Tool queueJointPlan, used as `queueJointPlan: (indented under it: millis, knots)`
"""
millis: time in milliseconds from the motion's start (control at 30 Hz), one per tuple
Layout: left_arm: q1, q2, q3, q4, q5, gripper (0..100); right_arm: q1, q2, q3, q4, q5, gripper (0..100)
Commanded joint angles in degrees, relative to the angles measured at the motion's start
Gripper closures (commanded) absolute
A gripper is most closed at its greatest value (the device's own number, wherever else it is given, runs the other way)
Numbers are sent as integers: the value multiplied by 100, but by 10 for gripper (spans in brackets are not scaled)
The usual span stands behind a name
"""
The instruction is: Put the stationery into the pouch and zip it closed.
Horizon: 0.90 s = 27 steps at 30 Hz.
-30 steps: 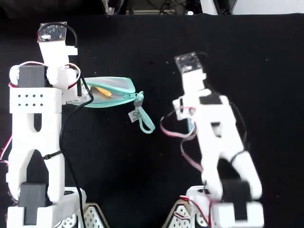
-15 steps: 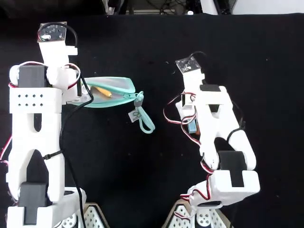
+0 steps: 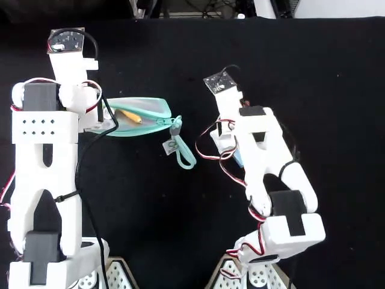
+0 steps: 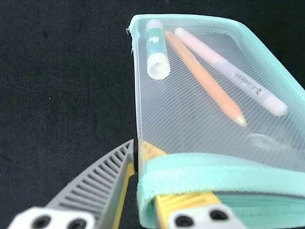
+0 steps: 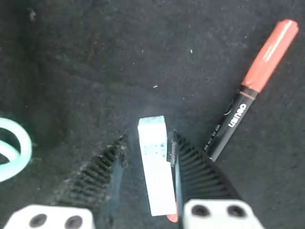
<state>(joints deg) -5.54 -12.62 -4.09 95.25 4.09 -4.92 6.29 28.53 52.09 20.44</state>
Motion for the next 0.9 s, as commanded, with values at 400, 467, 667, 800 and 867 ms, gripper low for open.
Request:
queueJointPlan:
  millis: [400,467,667,800,867]
  knots:
    - [-22,35,22,-26,-53,970,-105,963,-1631,1345,35,985]
    - [-22,35,13,-26,-53,970,-202,611,-1332,1538,26,986]
    - [-22,35,-13,-26,-53,970,-519,-699,558,1327,53,983]
    - [-22,35,-13,-26,-53,970,-695,-1024,1103,1257,53,895]
    - [-22,35,4,-26,-53,970,-756,-1015,1130,1257,88,827]
